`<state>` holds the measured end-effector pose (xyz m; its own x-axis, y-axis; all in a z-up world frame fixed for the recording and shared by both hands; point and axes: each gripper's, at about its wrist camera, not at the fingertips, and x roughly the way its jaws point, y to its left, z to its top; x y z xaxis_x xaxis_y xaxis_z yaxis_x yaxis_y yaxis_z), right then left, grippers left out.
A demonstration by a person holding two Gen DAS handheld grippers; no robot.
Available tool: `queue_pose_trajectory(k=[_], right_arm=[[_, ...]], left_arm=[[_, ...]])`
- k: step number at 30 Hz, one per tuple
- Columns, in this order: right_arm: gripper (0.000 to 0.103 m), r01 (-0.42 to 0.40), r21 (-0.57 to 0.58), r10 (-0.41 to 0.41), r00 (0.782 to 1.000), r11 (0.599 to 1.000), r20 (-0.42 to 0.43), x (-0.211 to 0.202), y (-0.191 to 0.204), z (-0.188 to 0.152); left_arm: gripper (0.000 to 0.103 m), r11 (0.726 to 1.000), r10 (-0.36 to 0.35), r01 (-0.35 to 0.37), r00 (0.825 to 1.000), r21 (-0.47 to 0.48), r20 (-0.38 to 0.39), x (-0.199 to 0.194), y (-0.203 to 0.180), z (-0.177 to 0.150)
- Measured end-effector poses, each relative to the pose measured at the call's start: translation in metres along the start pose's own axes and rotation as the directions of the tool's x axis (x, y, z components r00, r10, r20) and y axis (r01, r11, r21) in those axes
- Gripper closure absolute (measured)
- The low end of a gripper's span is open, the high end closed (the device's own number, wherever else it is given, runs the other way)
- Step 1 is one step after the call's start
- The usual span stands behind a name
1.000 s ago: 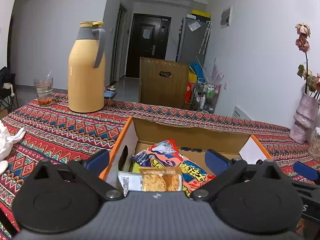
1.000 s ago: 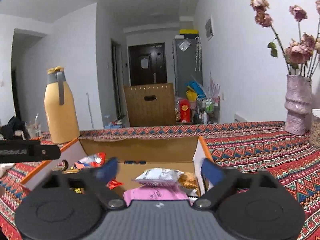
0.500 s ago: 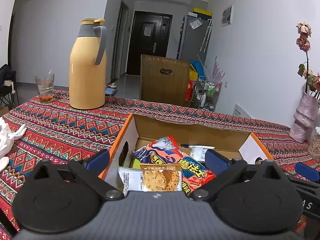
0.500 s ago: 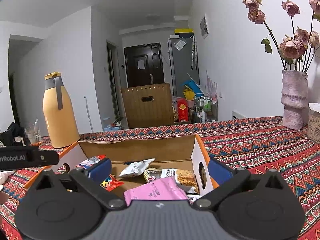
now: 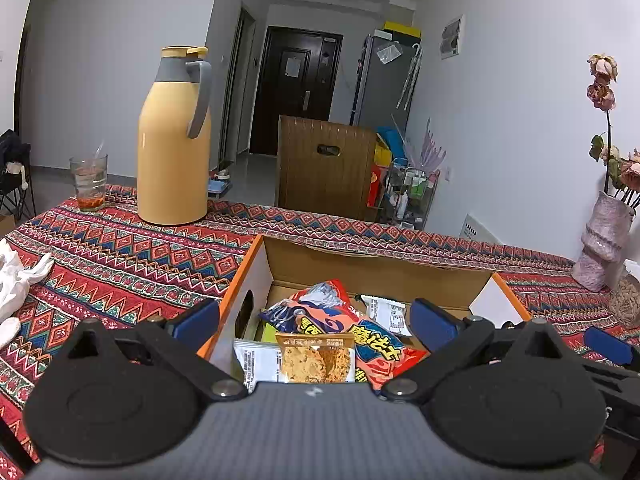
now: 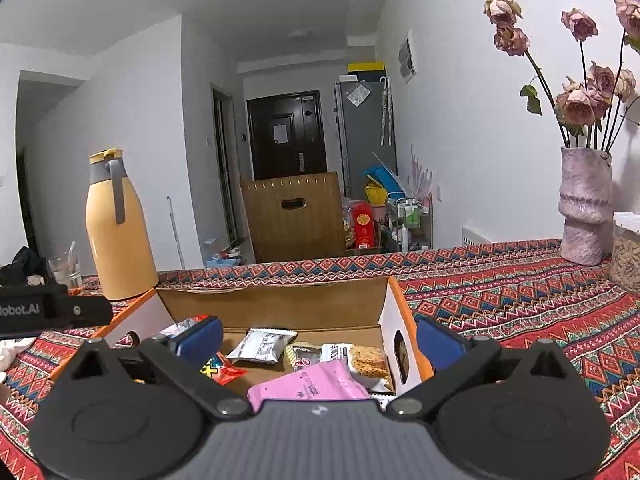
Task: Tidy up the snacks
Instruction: 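Move both tools back toward the loose snack pile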
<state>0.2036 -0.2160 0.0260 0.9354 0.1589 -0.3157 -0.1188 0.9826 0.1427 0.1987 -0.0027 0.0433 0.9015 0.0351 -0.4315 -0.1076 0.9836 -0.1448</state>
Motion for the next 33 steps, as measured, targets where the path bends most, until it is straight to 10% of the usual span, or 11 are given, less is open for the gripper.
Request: queue_pose_trajectory(k=[33], right_arm=[[0.000,-0.022,-0.054,0.020,0.999,0.998,-0.040,-0.089,0.007,-0.027]], left_arm=[[0.000,0.996,0.013,-0.010,0.999,0.090,-0.041,-0.078,0.028,-0.031]])
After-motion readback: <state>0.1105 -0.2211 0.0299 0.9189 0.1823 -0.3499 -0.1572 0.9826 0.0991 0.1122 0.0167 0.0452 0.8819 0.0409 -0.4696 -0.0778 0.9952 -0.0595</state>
